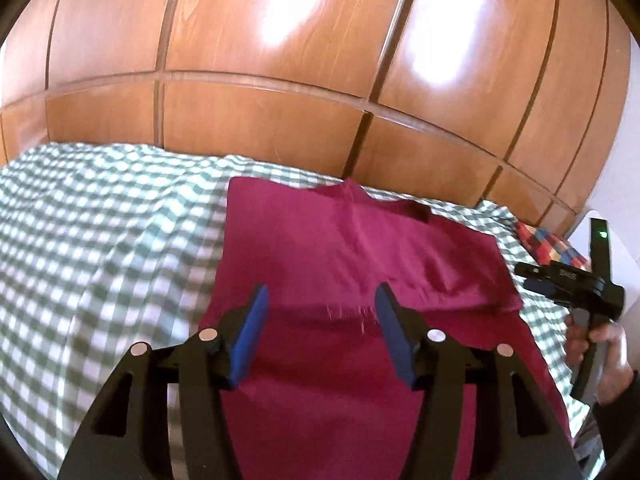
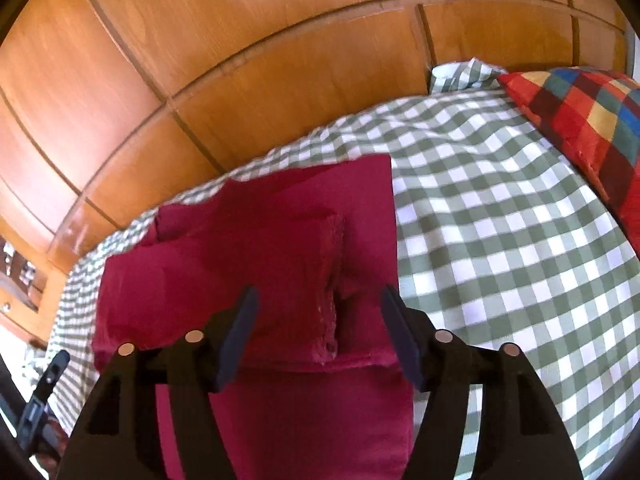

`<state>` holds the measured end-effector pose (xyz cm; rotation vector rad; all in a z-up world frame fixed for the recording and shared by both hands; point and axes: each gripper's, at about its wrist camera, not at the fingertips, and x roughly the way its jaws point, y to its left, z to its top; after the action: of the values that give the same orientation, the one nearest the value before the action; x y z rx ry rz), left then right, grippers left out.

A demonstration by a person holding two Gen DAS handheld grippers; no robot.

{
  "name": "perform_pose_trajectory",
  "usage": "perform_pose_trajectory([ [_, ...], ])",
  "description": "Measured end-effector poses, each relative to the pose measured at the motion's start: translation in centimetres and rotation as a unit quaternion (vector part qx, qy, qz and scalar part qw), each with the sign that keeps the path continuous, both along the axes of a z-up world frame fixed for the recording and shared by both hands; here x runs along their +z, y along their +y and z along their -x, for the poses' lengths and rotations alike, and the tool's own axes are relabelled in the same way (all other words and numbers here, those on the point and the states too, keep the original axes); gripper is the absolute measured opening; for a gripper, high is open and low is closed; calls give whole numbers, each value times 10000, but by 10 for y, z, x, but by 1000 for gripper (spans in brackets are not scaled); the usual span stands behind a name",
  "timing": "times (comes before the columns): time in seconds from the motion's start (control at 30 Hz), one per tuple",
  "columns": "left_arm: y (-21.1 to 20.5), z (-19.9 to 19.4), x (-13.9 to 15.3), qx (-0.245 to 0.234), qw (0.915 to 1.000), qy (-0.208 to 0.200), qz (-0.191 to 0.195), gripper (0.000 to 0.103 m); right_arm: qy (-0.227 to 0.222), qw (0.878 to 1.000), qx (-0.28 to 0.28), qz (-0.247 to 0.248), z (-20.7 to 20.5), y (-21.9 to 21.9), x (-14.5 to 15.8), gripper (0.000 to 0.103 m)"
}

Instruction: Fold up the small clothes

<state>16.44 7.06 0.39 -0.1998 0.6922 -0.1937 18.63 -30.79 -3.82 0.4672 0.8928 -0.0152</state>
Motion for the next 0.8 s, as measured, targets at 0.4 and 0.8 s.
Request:
perform_pose_trajectory([
  [0.4,3,-32,-22,191,9996,229,-19,56,-299,9923,97,1195,-32,30,22,5],
  [0.8,3,-38,-45,83,9970,764,19,61,326,9802,110,1947,-41,38,-17,44],
])
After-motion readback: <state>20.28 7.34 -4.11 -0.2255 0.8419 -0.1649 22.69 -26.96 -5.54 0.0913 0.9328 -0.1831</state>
